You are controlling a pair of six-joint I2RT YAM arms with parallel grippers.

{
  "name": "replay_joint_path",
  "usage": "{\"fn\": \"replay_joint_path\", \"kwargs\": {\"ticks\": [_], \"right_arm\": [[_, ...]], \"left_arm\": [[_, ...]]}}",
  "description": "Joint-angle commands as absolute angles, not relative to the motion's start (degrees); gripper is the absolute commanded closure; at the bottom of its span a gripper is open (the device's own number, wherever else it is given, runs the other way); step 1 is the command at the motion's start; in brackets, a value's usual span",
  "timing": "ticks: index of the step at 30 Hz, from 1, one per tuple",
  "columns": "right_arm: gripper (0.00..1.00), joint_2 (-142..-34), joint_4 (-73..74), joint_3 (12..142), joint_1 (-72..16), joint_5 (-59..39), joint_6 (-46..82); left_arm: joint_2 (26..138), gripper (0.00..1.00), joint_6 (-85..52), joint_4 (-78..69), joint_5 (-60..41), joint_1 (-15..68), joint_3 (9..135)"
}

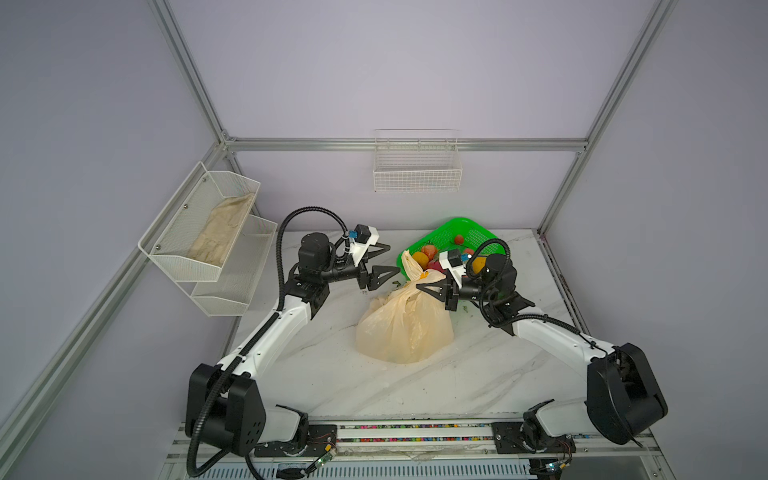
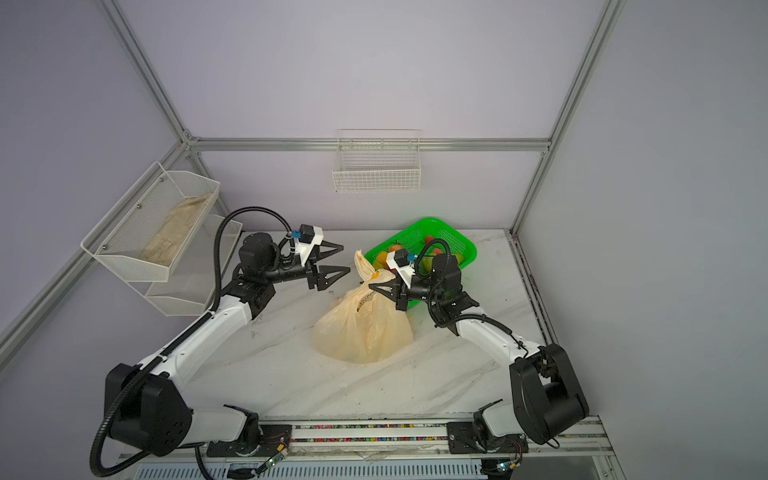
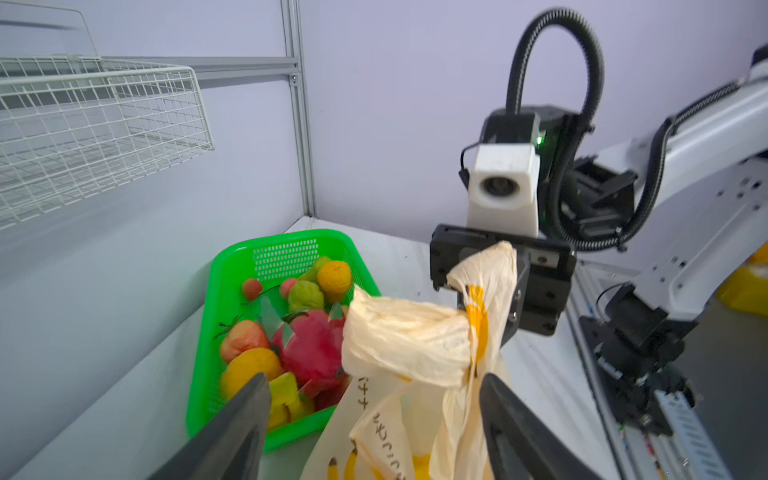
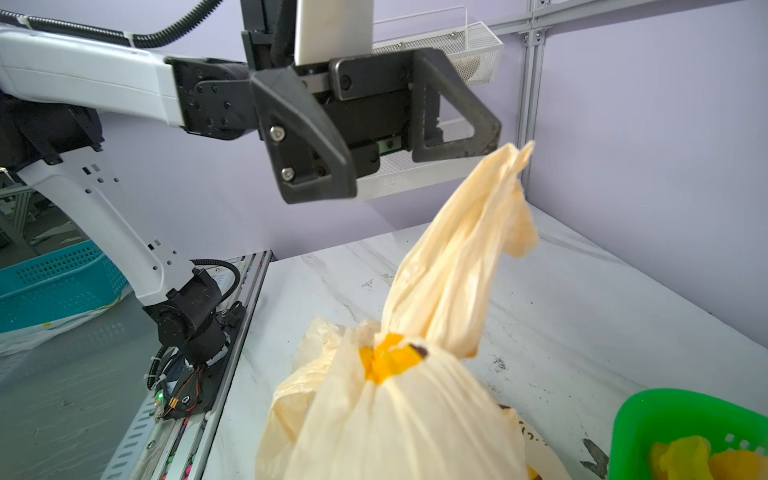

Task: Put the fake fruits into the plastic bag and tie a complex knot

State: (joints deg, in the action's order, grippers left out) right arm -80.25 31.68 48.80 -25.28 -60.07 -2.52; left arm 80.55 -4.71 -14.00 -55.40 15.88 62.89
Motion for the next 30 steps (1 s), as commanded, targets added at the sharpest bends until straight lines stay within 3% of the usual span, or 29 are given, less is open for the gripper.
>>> {"fn": "replay_joint_path", "kwargs": {"ticks": [1, 8, 11, 15, 18, 21, 30], "right_arm": [[1.00, -79.0, 35.9, 48.1, -25.1, -59.7, -0.8], [1.00, -79.1, 36.2, 47.8, -25.2, -58.9, -0.7], [1.00, -79.4, 36.2, 47.5, -25.1, -58.5, -0.8], [1.00, -79.8, 36.1, 47.5, -25.1, -56.8, -0.8], [1.00, -80.7, 35.9, 48.2, -25.2, -55.6, 0.5], [0.96, -81.8, 34.2, 49.5, -25.1, -54.4, 1.0], [0.83, -82.2, 32.9, 48.6, -25.2, -48.6, 2.1]], "left_arm": [[85.3, 0.23, -27.2, -34.6, -61.8, 16.5, 64.6], [90.8, 0.25, -35.2, -39.5, -63.1, 19.3, 68.5], [92.0, 0.32, -35.9, -39.7, -63.2, 20.2, 69.5], [93.3, 0.52, -37.3, -41.0, -63.8, 21.2, 69.9], [94.3, 0.81, -39.6, -43.1, -63.8, 21.2, 70.5], [95.0, 0.96, -41.7, -44.1, -64.0, 21.2, 71.9], [94.9, 1.00, -40.8, -45.3, -63.5, 22.9, 70.5]]}}
